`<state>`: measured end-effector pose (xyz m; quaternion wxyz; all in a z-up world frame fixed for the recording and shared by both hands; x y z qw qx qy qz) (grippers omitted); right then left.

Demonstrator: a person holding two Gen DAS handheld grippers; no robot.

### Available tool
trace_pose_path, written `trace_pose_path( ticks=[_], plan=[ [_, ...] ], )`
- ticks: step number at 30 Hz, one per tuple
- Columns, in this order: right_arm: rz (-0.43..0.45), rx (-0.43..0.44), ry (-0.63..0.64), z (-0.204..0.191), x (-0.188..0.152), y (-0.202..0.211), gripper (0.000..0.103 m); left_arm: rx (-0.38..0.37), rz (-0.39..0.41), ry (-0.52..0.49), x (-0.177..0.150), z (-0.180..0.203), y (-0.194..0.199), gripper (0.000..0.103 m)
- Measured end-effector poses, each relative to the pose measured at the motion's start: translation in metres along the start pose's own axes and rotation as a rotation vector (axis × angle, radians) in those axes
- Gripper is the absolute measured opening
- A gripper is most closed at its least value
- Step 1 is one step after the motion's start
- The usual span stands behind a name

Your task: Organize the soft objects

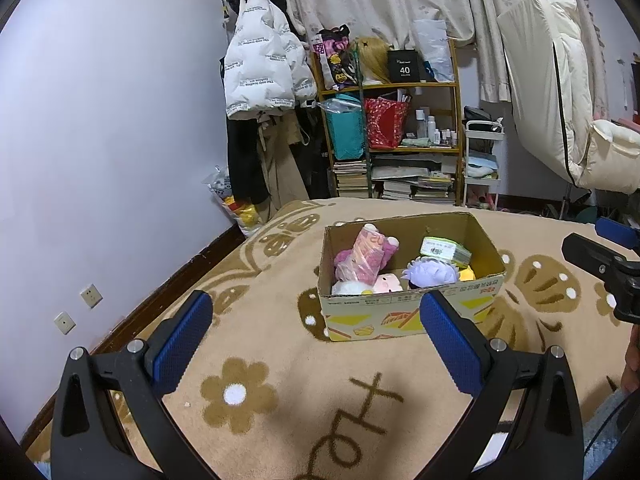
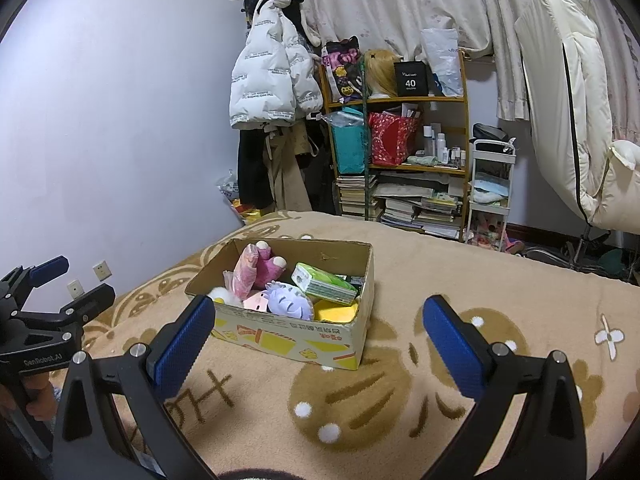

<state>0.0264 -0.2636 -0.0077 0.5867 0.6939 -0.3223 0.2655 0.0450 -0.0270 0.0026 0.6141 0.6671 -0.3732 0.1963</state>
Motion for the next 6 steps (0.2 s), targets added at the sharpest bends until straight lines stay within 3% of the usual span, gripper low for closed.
trace_pose_path(
  ticks=[6],
  plan=[
    [-0.002,0.002,0.004,0.0017,-0.0003,0.0009,0.103,-0.001,-0.001,-0.009,0.0012,0.0027,0.0007,0.102]
  ],
)
Point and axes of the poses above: each gripper's, at about its wrist camera, not at the fingertips, and y roughly against the way its jaws point, z to its right, x to its top, the point moved 3 cm from there along -y, roughly the way its jaws point, and after that the axes turned 13 degrees about -z, right-handed, at the moved point
